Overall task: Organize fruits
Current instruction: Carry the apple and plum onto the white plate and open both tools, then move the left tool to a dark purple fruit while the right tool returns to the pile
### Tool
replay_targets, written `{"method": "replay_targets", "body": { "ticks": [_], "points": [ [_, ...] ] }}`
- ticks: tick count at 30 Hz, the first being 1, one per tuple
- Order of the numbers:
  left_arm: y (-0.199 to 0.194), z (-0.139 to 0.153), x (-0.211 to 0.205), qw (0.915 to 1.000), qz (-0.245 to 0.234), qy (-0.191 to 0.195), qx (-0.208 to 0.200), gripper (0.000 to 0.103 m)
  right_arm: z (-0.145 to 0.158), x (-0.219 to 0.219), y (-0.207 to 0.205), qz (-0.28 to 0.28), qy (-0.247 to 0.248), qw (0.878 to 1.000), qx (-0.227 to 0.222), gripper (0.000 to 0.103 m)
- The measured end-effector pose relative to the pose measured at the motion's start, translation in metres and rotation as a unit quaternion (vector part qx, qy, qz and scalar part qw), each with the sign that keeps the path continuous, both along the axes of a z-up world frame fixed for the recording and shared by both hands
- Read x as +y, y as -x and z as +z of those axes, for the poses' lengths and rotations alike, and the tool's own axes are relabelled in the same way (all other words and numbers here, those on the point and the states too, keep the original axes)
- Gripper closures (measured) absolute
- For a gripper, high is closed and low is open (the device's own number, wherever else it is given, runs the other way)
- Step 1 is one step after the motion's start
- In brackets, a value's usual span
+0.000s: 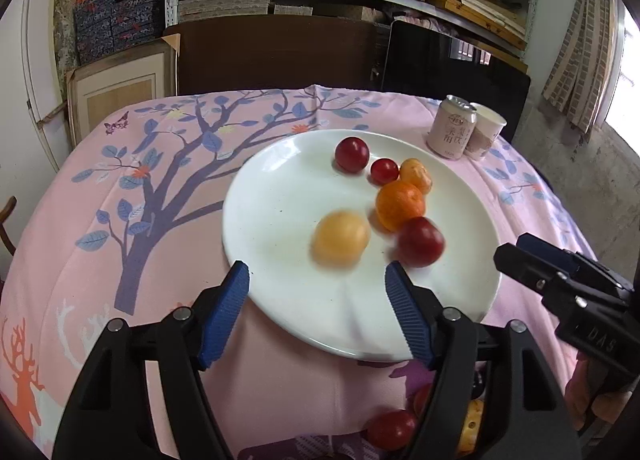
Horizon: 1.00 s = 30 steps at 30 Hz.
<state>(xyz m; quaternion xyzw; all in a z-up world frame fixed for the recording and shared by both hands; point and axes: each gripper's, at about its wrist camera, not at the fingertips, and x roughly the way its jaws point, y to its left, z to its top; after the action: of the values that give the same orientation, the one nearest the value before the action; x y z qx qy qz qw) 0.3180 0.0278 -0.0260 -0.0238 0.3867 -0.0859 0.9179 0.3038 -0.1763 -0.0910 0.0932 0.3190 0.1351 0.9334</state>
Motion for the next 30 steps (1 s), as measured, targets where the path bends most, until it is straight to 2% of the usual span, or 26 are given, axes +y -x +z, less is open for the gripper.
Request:
{"method": "replay_targets", "body": {
  "ticks": [4, 7, 10, 12, 16, 19, 22, 25, 30],
  "points": [
    [0.015, 0.009, 0.008, 0.9998, 0.009, 0.013, -0.013, 0.028, 0.001, -0.012, 0.013, -0.015, -0.011, 1.0, -0.005, 0.039],
    [0.032, 0.015, 0.011, 0.9994, 0.012, 0.01, -0.03, 0.022, -0.001, -0.018, 0.021, -0.02, -0.019, 1.0, -0.005, 0.038],
    [0.052, 0.018, 0.014, 0.9992, 0.011, 0.006, -0.038, 0.021, -0.004, -0.025, 0.037, -0.028, -0.024, 0.999, -0.01, 0.038],
    [0.07, 0.013, 0.018, 0.9992, 0.012, 0.003, -0.038, 0.018, -0.007, -0.03, 0.048, -0.031, -0.025, 0.999, -0.009, 0.036],
    [0.101, -0.004, 0.026, 0.9994, 0.017, -0.016, -0.024, 0.017, -0.014, -0.042, 0.072, -0.046, -0.036, 0.998, -0.003, 0.032],
    [0.119, -0.012, 0.034, 0.9996, 0.021, -0.008, -0.015, 0.017, -0.019, -0.051, 0.083, -0.057, -0.053, 0.997, 0.002, 0.031],
    [0.133, -0.015, 0.038, 0.9996, 0.021, 0.001, -0.018, 0.016, -0.022, -0.058, 0.09, -0.066, -0.073, 0.995, 0.005, 0.026],
    [0.14, -0.019, 0.034, 0.9998, 0.011, -0.008, -0.015, 0.015, -0.024, -0.061, 0.092, -0.067, -0.081, 0.994, 0.01, 0.025],
    [0.14, -0.026, 0.019, 0.9989, -0.007, -0.045, -0.008, 0.015, -0.024, -0.059, 0.089, -0.061, -0.081, 0.995, 0.016, 0.025]
  ]
}}
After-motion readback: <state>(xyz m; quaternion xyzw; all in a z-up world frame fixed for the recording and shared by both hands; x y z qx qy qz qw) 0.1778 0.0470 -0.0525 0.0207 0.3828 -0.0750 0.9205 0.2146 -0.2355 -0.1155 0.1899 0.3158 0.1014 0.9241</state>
